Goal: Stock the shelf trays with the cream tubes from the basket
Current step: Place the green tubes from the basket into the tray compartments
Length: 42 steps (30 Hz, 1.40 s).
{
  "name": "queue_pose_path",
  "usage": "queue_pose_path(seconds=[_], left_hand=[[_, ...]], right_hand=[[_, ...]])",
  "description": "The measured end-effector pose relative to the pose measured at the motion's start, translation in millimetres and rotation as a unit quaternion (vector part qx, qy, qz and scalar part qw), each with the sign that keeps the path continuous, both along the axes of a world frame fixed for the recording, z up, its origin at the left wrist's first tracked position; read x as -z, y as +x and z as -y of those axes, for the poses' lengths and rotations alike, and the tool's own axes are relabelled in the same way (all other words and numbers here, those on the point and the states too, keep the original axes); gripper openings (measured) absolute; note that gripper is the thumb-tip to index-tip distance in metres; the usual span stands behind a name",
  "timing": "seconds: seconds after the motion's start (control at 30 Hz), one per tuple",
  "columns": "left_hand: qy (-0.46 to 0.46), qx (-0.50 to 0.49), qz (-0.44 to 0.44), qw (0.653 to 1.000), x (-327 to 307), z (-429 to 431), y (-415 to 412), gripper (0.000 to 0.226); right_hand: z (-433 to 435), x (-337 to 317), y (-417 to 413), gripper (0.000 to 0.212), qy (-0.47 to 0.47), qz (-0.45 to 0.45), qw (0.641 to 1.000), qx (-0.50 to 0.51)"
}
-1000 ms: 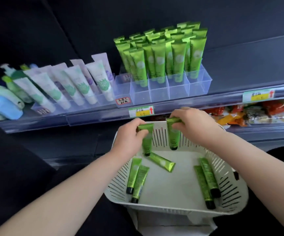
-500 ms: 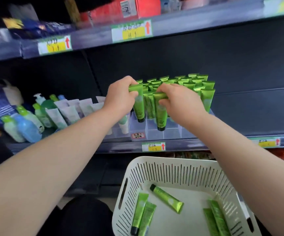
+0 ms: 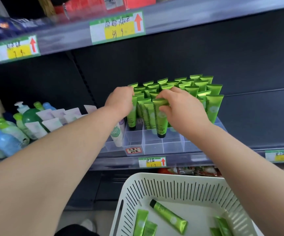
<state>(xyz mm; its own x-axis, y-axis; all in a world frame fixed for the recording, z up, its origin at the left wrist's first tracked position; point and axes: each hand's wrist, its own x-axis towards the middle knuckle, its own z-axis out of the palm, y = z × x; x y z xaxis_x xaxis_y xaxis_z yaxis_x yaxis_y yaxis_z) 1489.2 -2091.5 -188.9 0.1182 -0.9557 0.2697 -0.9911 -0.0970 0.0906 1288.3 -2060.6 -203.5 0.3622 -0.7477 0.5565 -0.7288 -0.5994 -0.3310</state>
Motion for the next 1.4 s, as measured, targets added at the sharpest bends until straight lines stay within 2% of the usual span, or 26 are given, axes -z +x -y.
queue_pose_path(seconds=[0.13,0.27,0.47,0.57,0.8,1.07,1.17,1.27,1.4], left_hand=[[0.009,-0.009,0.021,1.0,3,2,-2,0.042],[-0.02,0.004,0.011,1.0,0,-3,0,0.044],[-0.093,0.045,0.005,0.995,-7,-40,5,0.043],[-0.104,0.055,0.013,0.993,-1,-67,8,0.034],[-0.006,0.114,0.006,0.993,44,-115,7,0.036],[0.001,0.107,-0.034,0.994,63,-127,12,0.032],[0.006,0.099,-0.049,0.994,65,-128,15,0.032],[0.005,0.087,-0.062,0.994,68,-130,14,0.032],[-0.007,0.095,-0.073,0.993,73,-136,6,0.031]], right_hand=[[4,-1,2,0.029,-0.005,-0.004,1.0,0.003],[5,-4,9,0.029,-0.012,-0.014,1.0,0.001],[7,-13,38,0.031,-0.047,-0.014,0.999,0.001],[15,-16,57,0.031,-0.053,-0.019,0.998,0.012],[31,-5,91,0.036,-0.033,-0.08,0.996,0.031],[43,15,102,0.035,0.018,-0.155,0.986,0.054],[43,19,103,0.033,0.028,-0.156,0.986,0.049],[35,22,99,0.036,0.002,-0.137,0.99,0.045],[12,34,83,0.043,-0.091,-0.105,0.989,0.04]])
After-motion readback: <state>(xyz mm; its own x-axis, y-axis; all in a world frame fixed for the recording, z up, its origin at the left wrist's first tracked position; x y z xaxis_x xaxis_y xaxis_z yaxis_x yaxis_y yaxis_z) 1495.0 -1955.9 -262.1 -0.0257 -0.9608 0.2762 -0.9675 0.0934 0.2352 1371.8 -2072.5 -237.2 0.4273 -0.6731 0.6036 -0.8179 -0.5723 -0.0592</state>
